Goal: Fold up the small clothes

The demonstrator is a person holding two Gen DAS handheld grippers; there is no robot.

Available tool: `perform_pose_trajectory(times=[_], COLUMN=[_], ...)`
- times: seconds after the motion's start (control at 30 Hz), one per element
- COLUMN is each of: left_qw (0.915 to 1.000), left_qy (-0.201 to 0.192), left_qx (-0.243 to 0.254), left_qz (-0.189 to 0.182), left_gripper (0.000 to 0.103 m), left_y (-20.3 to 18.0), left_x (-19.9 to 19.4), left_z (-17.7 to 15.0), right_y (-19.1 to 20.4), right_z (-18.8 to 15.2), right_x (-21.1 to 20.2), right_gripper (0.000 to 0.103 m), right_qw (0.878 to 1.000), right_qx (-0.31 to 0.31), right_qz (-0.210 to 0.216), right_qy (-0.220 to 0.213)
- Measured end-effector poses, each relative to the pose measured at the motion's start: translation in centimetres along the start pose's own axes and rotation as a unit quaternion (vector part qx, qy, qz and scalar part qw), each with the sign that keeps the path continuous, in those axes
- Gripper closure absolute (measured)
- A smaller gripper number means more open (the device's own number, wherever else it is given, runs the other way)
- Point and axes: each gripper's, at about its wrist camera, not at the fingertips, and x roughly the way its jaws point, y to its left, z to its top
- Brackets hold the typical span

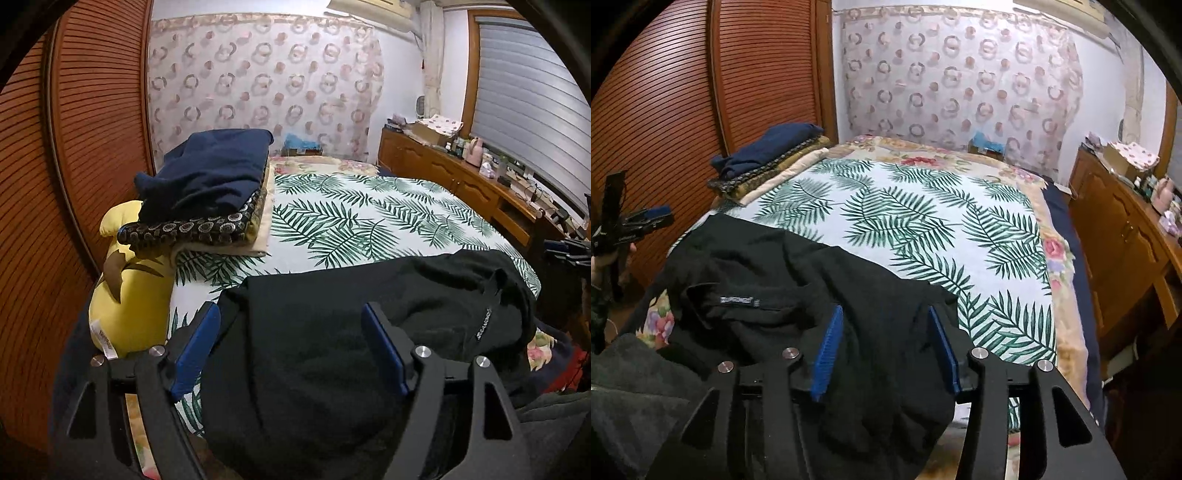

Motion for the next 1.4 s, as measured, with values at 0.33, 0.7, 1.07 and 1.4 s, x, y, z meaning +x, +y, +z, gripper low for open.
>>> perform_pose_trajectory(times=[0.33, 0.7, 1.07, 1.4], left_qw=[0.9998, 0.9973, 0.9956, 0.996], left_qy=[0.016, 0.064, 0.078, 0.077], left_qx=[-0.002, -0.035, -0.052, -0.047], left_qz=[0.009, 0.01, -0.005, 0.0], left_gripper=[0.024, 0.024, 0.043, 0.043], left_y=[0.8, 3.5, 3.8, 4.0], left_x=[2.8, 7.9, 9.4, 9.9], left_z=[0.6, 0.6, -0.1, 0.1], right_y=[-1.4, -4.5, -4.6, -2.9], right_z=[1.0, 1.4, 1.2, 0.8], right_x=[5.1, 10.9, 13.0, 13.2], right_gripper=[0.041, 0.037, 0.036, 0.058], right_qw=[0.999, 0.996, 0.994, 0.996], right_qx=[0.014, 0.06, 0.077, 0.052], right_qz=[-0.026, -0.04, -0.018, 0.003], right_qy=[0.012, 0.061, 0.069, 0.067])
